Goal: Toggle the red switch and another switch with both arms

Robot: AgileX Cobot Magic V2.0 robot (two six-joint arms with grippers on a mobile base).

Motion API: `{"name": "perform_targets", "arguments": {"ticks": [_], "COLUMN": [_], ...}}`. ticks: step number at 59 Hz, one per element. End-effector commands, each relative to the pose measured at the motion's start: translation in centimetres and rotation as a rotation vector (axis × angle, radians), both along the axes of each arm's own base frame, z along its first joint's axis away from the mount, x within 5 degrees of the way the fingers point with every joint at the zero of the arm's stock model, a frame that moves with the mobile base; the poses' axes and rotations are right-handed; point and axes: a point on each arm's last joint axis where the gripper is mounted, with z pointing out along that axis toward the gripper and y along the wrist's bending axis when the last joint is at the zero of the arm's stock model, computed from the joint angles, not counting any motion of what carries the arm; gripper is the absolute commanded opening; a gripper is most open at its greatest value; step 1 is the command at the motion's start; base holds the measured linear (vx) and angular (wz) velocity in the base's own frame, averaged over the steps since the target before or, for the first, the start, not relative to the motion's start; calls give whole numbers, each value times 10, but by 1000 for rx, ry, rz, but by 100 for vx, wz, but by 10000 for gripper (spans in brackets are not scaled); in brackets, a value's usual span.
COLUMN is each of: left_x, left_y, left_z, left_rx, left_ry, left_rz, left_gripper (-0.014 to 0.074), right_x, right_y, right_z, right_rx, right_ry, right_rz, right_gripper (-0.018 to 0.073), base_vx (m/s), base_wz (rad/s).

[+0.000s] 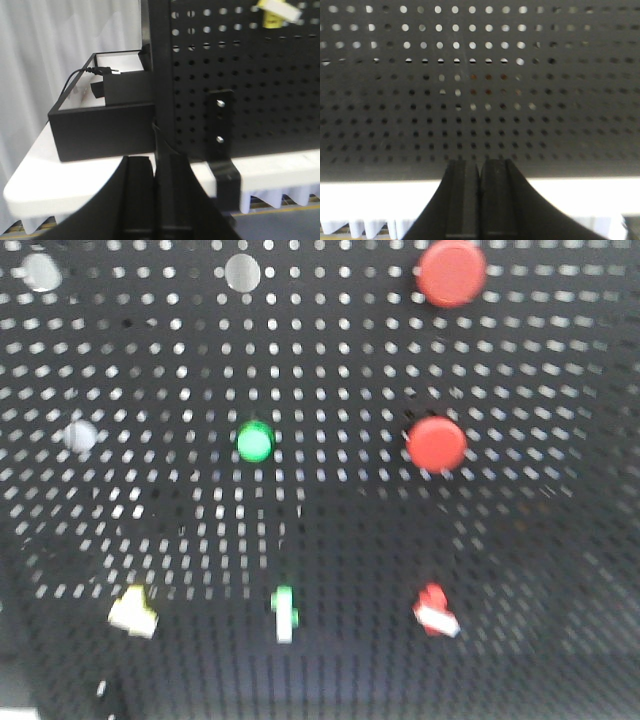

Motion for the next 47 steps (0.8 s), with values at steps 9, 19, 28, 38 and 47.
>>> {"name": "perform_targets", "arguments": {"ticks": [9, 19, 28, 38, 47], "left_x": [0, 0, 0, 0, 0], "left_y": [-1, -1, -1, -1, -1], "left_z": [1, 1, 1, 1, 1], "left_rx": [-10, -10, -10, -10, -10], "left_ry": [-73, -73, -73, -73, -73], "left_rz": [-6, -6, -6, -6, -6], "left_gripper": [3, 3, 3, 3, 3], "right_x": [-1, -1, -1, -1, -1], "right_y": [-1, -1, -1, -1, -1], "right_z": [6, 6, 6, 6, 7], "right_rx": [-15, -15, -15, -15, -16], "right_ry": [-87, -87, -87, -87, -98], "right_rz": [-10, -10, -10, -10, -10], "right_gripper": [-6, -6, -6, -6, -6], "base_vx": [20, 8, 1, 0, 0], "base_wz": [7, 4, 0, 0, 0]}}
